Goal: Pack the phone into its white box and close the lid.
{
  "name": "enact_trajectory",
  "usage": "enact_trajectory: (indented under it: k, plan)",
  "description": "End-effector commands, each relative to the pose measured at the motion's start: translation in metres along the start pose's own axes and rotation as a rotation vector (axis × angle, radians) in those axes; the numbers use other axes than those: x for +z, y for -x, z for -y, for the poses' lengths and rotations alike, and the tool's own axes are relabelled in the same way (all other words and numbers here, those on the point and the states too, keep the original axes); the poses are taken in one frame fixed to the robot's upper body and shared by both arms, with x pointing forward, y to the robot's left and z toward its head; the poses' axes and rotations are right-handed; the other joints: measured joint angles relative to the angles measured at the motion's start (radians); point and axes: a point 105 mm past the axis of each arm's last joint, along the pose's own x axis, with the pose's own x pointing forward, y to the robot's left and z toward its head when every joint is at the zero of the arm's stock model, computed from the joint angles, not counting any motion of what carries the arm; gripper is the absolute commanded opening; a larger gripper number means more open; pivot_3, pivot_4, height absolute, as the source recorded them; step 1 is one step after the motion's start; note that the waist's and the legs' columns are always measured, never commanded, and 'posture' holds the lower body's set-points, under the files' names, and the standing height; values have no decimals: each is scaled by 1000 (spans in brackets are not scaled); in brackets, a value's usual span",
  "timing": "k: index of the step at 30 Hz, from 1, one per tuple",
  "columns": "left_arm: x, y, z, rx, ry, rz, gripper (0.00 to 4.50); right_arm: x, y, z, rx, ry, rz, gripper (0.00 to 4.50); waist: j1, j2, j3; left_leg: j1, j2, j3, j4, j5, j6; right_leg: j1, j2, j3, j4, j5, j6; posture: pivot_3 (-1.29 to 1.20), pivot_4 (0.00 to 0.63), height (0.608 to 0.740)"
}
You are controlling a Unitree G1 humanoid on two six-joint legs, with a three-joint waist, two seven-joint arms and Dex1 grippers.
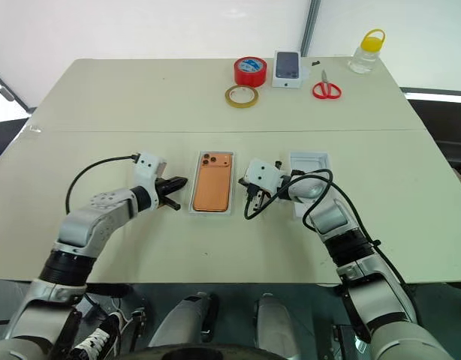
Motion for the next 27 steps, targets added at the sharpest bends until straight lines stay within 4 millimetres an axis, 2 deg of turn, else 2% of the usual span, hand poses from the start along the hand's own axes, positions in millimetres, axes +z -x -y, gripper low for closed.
enact_trajectory:
  k: [1, 9, 13, 20, 27]
  plan:
    - [3, -25, 29, -113, -30, -14, 0, 13, 2, 9, -24, 32, 35, 41, 4, 0, 0, 0, 0, -1, 1, 0, 0, 1, 0, -1, 0, 0, 0, 0, 150, 740]
    - [24, -58, 65, -246, -33, 16, 0, -6, 25, 24, -57, 59, -48, 41, 20, 0, 0, 0, -1, -1, 2, 0, 1, 1, -1, -1, -1, 0, 0, 0, 150, 740]
    - [31, -73, 96, -335, -37, 29, 0, -20, 44, 38, -108, 51, -99, 41, 23, 0, 0, 0, -1, -1, 3, -1, 1, 2, -1, -2, -1, 0, 1, 0, 150, 740]
    - [38, -89, 128, -426, -75, 47, 0, -33, 61, 48, -136, 48, -155, 41, 18, -1, 0, -1, -1, 0, 4, -1, 1, 2, 0, -2, -1, 0, 1, 0, 150, 740]
    - [43, -99, 135, -439, -86, 54, 0, -47, 77, 51, -159, 59, -207, 41, 20, -1, 0, -1, -1, 0, 4, -1, 1, 3, 0, -2, -1, 0, 1, 0, 150, 740]
